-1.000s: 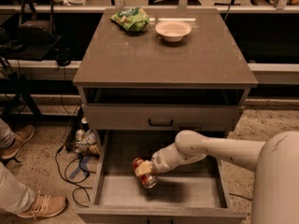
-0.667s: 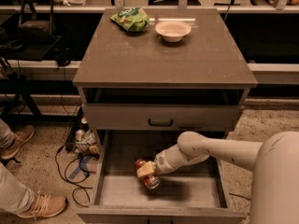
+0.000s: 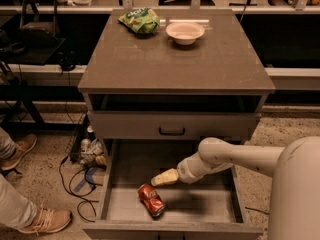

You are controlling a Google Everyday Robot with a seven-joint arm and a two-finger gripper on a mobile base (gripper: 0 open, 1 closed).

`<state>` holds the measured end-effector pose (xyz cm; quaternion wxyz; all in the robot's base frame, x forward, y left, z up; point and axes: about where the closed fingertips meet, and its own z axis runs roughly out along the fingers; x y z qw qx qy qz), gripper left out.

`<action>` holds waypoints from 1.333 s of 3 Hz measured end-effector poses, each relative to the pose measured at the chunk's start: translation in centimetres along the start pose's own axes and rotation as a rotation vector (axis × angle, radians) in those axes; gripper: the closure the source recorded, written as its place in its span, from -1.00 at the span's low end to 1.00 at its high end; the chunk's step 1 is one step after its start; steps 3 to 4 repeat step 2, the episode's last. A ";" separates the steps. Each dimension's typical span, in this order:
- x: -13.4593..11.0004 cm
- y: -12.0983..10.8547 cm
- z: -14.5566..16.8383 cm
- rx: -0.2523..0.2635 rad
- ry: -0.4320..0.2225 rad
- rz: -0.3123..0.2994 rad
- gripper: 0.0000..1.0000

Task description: Place coke can into middle drawer

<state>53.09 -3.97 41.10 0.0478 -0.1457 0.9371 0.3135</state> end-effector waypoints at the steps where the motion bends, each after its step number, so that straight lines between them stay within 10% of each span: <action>1: 0.3 -2.7 -4.6 0.088 -0.035 0.006 -1.00; 2: 2.0 -5.4 -10.2 0.165 -0.057 0.043 -1.00; 4: 2.0 -5.4 -10.2 0.165 -0.057 0.043 -1.00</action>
Offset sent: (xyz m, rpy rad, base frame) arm -0.0162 -0.1968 0.0903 -0.2358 -0.0701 -0.1827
